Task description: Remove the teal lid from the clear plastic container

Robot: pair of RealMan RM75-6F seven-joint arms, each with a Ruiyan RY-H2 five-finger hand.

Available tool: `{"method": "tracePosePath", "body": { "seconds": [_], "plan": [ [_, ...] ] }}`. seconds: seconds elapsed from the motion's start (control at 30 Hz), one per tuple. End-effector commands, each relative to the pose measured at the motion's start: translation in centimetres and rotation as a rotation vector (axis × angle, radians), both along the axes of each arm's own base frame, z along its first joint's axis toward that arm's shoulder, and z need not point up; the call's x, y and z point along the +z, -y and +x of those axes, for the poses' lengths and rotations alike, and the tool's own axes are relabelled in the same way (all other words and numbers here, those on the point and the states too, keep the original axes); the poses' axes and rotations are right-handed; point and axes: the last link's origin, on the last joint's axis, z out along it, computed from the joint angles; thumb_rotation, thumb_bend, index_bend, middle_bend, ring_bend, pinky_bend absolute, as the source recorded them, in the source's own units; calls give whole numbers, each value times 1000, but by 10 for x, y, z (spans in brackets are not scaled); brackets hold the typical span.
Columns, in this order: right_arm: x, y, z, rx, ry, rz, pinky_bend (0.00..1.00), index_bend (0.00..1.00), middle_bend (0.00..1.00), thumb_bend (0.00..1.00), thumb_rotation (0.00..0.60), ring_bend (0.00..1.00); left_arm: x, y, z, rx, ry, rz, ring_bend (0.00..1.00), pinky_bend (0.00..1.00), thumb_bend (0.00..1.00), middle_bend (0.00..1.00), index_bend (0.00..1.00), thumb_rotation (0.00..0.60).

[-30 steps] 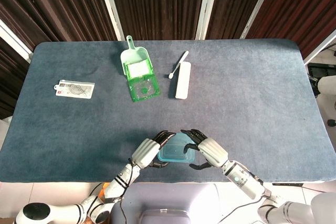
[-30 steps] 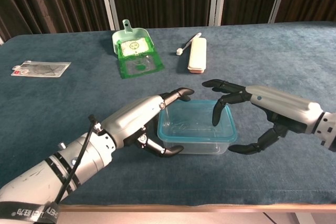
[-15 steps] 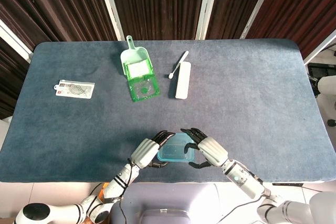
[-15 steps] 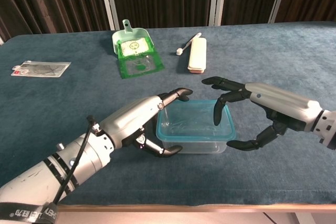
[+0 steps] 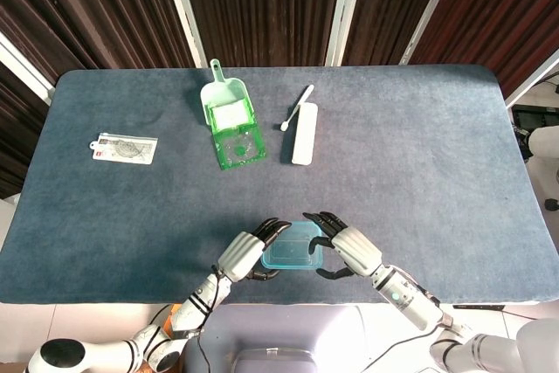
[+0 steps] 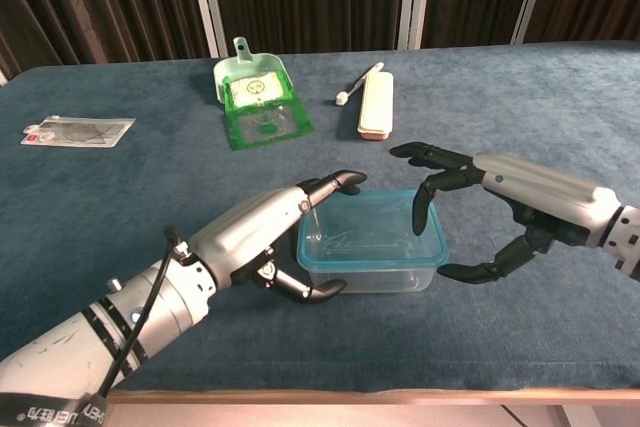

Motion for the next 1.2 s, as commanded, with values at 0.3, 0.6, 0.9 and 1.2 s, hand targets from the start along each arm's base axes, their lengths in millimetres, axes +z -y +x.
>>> {"method": "tracePosePath", "body": {
  "seconds": [0.3,0.6,0.9,1.2],
  "plan": [
    [2,0,1,-2,14,-5,0,583,104,389,600,0,-1,2,-2,-11,-6,2,491,545,350,700,5,600],
    [4,1,2,-6,22,-5,0,582,104,389,600,0,-2,2,-2,-18,-12,4,493,551,350,702,5,600],
    [6,1,3,-6,34,-9,0,581,104,389,600,0,-3,4,-3,-26,-19,6,494,552,350,703,5,600],
    [8,3,4,-8,41,-15,0,581,104,389,600,0,-4,5,-3,-30,-21,11,500,558,350,711,9,600]
  ]
}}
